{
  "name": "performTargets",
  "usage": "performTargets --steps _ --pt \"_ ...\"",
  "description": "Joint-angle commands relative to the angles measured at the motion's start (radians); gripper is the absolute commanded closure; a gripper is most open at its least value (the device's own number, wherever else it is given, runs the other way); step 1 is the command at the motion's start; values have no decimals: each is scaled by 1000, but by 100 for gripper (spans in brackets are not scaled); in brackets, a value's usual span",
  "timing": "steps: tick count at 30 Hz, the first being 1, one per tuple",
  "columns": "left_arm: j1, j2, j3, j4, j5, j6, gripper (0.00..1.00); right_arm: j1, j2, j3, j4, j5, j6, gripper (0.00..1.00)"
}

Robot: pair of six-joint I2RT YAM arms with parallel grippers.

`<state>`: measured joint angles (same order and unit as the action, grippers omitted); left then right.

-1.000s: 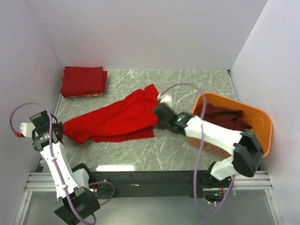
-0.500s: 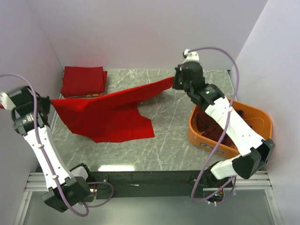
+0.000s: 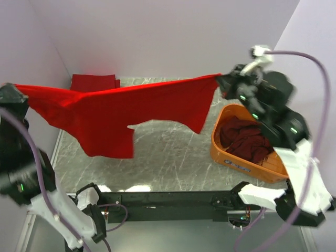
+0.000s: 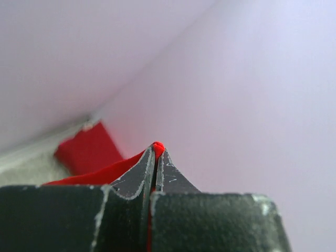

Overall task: Fold and stack the t-shirts
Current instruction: Flatten the tshirt out

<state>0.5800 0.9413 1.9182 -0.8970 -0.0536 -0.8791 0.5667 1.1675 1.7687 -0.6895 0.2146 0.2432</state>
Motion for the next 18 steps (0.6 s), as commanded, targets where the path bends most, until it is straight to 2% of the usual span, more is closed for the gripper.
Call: performTargets --steps 1,4,6,12,15,18 --pt "0 -29 247 -36 -133 78 99 -2 -126 70 -36 -102 -28 100" --pt "-22 -12 391 -68 -184 107 99 -2 -209 78 -41 -201 -35 100" --pt "-60 -16 427 -68 -218 120 99 -2 -258 72 -36 -243 -36 100" --pt "-118 -9 498 -39 -258 160 99 -2 -279 38 -18 -233 -35 100" --pt "-118 4 438 6 -214 170 99 -2 -258 5 5 -201 -41 100" --pt "-120 16 214 140 -106 186 99 -2 -212 -34 36 -117 -51 100"
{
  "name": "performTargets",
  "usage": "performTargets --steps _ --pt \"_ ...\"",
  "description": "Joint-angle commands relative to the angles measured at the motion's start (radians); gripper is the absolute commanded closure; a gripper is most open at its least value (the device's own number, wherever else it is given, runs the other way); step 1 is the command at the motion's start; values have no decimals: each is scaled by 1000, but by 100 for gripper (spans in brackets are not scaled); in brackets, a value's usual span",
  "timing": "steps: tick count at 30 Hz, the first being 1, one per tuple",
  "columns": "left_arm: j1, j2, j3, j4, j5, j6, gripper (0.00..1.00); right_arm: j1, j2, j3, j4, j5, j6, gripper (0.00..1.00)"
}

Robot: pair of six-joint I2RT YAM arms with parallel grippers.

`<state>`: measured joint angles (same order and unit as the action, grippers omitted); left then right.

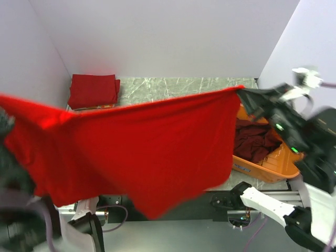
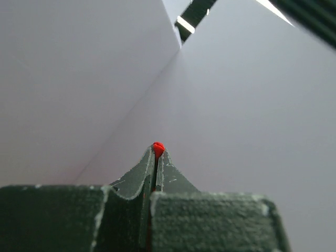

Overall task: Fold and stack the t-shirts
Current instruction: Flatten the tshirt out

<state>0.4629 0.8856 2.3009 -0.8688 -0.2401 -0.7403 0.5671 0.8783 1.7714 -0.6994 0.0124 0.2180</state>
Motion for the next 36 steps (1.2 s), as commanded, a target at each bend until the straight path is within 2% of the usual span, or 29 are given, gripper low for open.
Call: performTargets --steps 1,3,6,8,12,14,15,17,20,22,26,31,36 --pt "-1 75 -222 185 132 45 99 -4 93 -62 55 118 -31 100" --pt "-1 93 -322 264 186 58 99 -6 160 -90 89 226 -38 100" --pt "-3 114 -602 474 269 76 99 -45 273 -157 136 274 -36 100" --pt "-1 169 -678 589 309 76 99 -91 359 -225 205 249 -20 100" --pt "-26 266 -950 815 409 56 99 -179 520 -279 296 111 14 100" --pt "-108 358 -1003 846 345 111 99 -200 638 -279 337 66 11 100" --pt "-145 396 -1037 861 250 140 99 -217 680 -276 348 42 1 100" --pt "-240 505 -1063 913 192 214 99 -233 816 -236 362 -3 0 100" --pt "-299 655 -1055 968 115 242 99 -262 994 -117 338 -9 -12 100" --pt "-309 758 -977 930 58 242 99 -280 1101 -10 321 -28 -35 100" --pt "-314 854 -874 881 12 240 99 -286 1208 128 271 -14 -91 100" --pt "-316 879 -847 803 -22 202 99 -296 1271 227 210 -14 -126 100" --pt "-319 790 -945 762 -54 133 99 -299 1232 166 236 -29 -135 100"
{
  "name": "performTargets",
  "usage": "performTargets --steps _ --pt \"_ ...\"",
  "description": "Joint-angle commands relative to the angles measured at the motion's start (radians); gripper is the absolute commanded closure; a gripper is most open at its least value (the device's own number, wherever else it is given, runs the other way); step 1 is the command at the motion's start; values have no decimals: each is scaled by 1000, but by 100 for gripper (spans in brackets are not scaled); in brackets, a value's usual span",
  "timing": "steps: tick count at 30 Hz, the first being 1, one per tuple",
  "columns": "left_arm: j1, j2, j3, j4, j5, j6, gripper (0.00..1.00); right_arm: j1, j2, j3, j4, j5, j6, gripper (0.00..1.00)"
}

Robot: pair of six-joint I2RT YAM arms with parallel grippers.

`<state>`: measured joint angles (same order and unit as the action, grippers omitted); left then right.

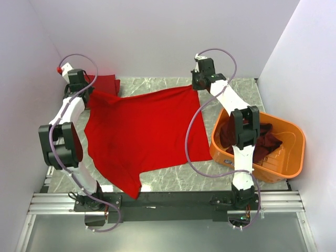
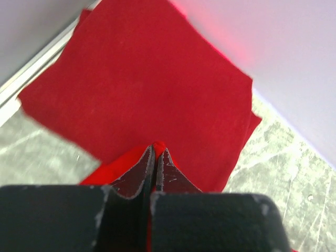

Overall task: Fold and stack the t-shirts
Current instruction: Flatten the tshirt out

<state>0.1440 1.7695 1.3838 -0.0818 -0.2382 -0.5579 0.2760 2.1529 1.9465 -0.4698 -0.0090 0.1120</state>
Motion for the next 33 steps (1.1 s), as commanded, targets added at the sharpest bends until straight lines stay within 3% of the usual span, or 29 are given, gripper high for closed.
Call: performTargets --steps 1,6,10,20,27,33 --pt "0 -129 -40 -36 -52 -71 99 -6 -54 -11 5 -12 -29 100" --pt "-7 -269 -75 -120 -137 -128 99 -6 -158 -67 -27 -16 -6 100" --pt "-6 -477 -72 -160 -200 -142 99 -6 -376 -138 -21 -11 15 100" --pt "-7 -702 337 -393 -237 -77 99 -6 -783 -90 -130 -32 32 100" --pt "-7 -827 486 -492 -266 -37 99 -3 -1048 -112 -165 -85 18 100" --pt "-6 -932 566 -546 -328 -51 99 -1 -1185 -123 -184 -196 9 100"
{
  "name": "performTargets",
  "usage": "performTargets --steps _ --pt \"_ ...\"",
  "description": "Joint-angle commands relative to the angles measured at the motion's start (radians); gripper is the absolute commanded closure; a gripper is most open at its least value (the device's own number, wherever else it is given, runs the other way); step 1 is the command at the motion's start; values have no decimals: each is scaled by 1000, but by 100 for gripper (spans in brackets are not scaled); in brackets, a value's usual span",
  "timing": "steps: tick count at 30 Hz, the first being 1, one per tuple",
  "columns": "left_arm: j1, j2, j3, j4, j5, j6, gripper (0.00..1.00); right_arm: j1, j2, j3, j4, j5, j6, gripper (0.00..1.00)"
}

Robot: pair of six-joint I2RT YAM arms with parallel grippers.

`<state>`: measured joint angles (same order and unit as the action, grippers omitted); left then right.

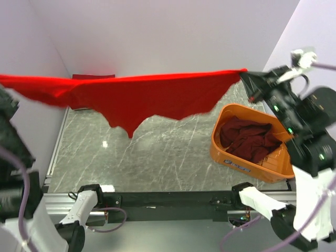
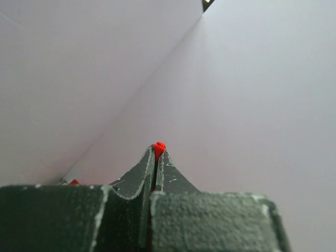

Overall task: Fold and stack the t-shirts
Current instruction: Flatten the tshirt out

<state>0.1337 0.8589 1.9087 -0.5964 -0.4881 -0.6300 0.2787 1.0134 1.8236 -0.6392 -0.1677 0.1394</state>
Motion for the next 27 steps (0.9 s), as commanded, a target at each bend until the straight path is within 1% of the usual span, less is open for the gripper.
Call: performTargets --steps 1,3,4,6,8,10,12,14,15,16,17,18,19,20,21,23,24,25,26,27 --pt "4 -27 71 -29 -78 23 99 -6 -53 5 -14 -50 -21 100" --pt "4 -34 93 -13 -55 42 99 -6 -56 28 -28 -53 -34 100" --pt "3 -37 99 21 -22 55 99 -6 -50 39 -48 -49 -40 100" --pt "3 -12 110 29 -23 58 99 -6 -38 45 -57 -21 -41 100" --pt "3 3 78 70 -30 67 99 -6 -30 10 -39 -7 -32 100" --pt "3 20 -3 113 -27 79 99 -6 -12 -20 -13 -15 -26 100" --pt "4 57 -45 138 -12 81 99 -6 16 -70 9 -30 -20 100" --pt "3 81 -138 170 0 92 99 -6 37 -136 53 -35 -12 100" --pt "4 101 -179 232 -1 93 99 -6 60 -159 71 -35 -12 100" --pt "3 110 -274 269 6 99 99 -6 76 -182 110 -30 -9 100" --pt "4 120 -327 323 25 116 99 -6 94 -225 128 -27 -11 100" --pt "3 144 -376 410 70 143 99 -6 138 -239 142 -15 -8 100" --pt "4 163 -457 452 89 156 99 -7 166 -250 163 -12 -9 100" --pt "4 184 -491 489 106 170 99 -9 233 -263 173 -9 -12 100" --pt "4 242 -519 532 121 183 99 -9 275 -265 180 -9 -14 100" --pt "4 319 -554 544 137 200 99 -12 367 -253 190 -1 -17 100" --pt "3 403 -557 547 144 216 99 -13 469 -247 193 -3 -15 100" --pt "3 448 -563 556 170 223 99 -15 520 -241 208 -3 -20 100" --pt "3 492 -566 570 183 234 99 -19 630 -222 216 -6 -21 100" --pt "4 576 -573 583 189 239 99 -21 689 -204 222 -6 -21 100"
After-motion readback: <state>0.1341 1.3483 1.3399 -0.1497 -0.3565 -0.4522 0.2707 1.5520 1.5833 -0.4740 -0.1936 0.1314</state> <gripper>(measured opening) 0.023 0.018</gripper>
